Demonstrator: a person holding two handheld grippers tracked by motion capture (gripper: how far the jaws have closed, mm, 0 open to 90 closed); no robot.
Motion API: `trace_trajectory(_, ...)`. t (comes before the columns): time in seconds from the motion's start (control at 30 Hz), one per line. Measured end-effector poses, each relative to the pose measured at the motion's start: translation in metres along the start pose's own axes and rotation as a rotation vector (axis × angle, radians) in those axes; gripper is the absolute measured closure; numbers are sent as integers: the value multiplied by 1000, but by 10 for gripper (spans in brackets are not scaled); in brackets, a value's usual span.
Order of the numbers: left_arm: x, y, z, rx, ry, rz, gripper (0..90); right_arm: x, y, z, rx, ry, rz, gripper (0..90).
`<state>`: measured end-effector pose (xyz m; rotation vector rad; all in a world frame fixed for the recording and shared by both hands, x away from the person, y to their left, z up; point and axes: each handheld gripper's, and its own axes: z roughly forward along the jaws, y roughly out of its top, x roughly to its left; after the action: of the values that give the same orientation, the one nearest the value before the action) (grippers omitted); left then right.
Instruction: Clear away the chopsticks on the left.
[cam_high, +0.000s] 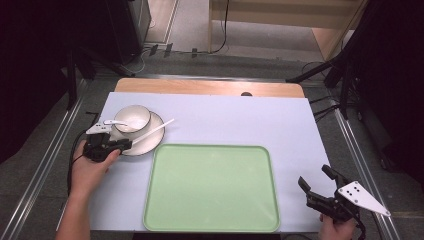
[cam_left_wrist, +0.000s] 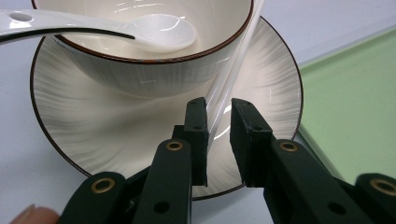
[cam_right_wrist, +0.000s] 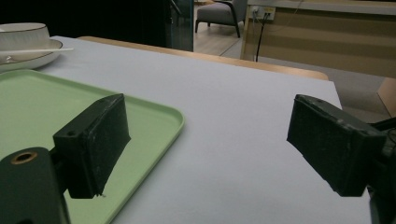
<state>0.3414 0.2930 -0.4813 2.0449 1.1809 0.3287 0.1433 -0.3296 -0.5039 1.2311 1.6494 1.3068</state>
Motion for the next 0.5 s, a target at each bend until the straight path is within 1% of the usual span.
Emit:
trace_trajectory(0.17, 0, 0, 2, 9, -6, 2, 768, 0, 0, 0, 0, 1, 0, 127)
trace_trajectory(0.2, -2, -1, 5, 26, 2, 17, 768, 0, 0, 0, -1, 0, -1, 127)
trace_trajectory(0.23, -2, -1, 5, 26, 2, 17, 767, 0, 0, 0, -1, 0, -1, 127)
trace_trajectory(0.27, -4, -1, 9, 45, 9, 31, 767, 0, 0, 0, 1, 1, -1, 127)
trace_trajectory(0.3, -5, -2, 10, 51, 10, 38, 767, 1, 0, 0, 1, 1, -2, 127)
trace_trajectory(0.33, -5, -2, 10, 51, 10, 38, 767, 1, 0, 0, 1, -1, -5, 127)
trace_trajectory(0.4, -8, -2, 14, 60, 12, 55, 763, 1, 0, 0, 0, 0, -6, 127)
trace_trajectory(0.5, -10, -2, 17, 66, 13, 65, 754, 0, 0, 0, -1, 1, -3, 127)
